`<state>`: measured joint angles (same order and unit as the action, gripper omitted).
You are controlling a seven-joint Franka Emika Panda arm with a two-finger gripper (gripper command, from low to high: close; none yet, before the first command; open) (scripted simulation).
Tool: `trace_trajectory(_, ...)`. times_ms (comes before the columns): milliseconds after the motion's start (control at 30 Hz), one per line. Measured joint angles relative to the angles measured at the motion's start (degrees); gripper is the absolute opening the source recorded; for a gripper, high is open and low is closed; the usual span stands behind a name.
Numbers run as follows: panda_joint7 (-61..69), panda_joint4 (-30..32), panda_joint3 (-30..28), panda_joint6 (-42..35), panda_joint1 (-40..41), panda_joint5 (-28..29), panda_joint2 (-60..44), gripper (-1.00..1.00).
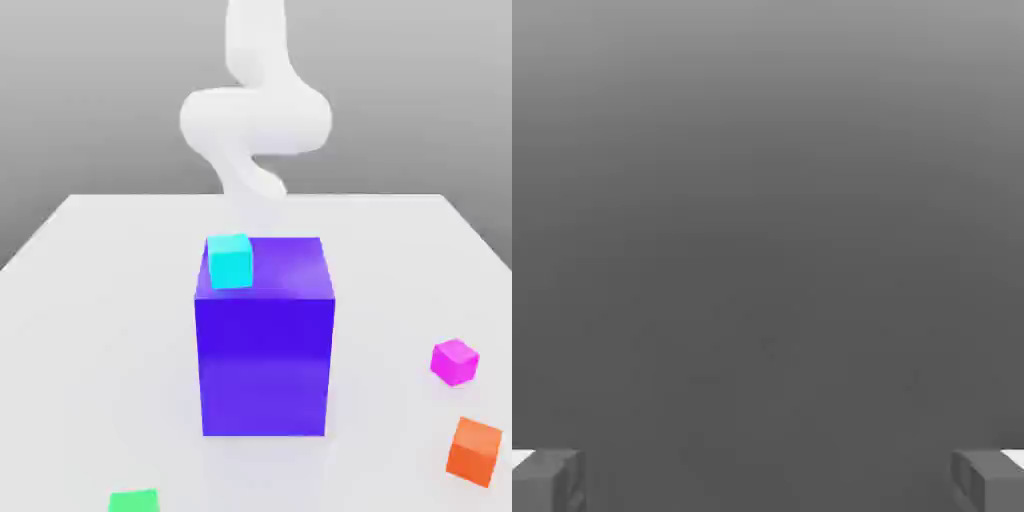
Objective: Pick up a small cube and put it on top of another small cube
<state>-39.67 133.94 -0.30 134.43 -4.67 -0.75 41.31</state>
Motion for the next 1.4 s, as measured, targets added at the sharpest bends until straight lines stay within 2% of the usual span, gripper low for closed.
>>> trace_trajectory(367, 27.59, 9.56, 1.31, 11.70, -18.76, -3.72, -20.10, 0.00)
trace_trajectory(633, 45.83, 16.41, 6.20, 20.12, -28.56, -4.29, -34.41, 0.00)
trace_trajectory(733, 51.10, 19.02, 8.44, 23.36, -32.38, -2.32, -39.78, 0.00)
trace_trajectory(833, 54.71, 21.60, 9.60, 26.54, -35.66, 2.00, -45.17, 0.00)
trace_trajectory(1033, 52.15, 20.40, 4.99, 35.87, -39.63, 8.62, -57.36, 0.00)
trace_trajectory(1067, 51.67, 20.01, 4.13, 37.46, -40.36, 9.19, -59.35, -1.00)
trace_trajectory(1267, 51.39, 19.82, 3.70, 38.15, -40.75, 9.52, -60.34, -1.00)
trace_trajectory(1400, 52.98, 20.91, 5.71, 33.82, -39.19, 7.57, -54.92, -1.00)
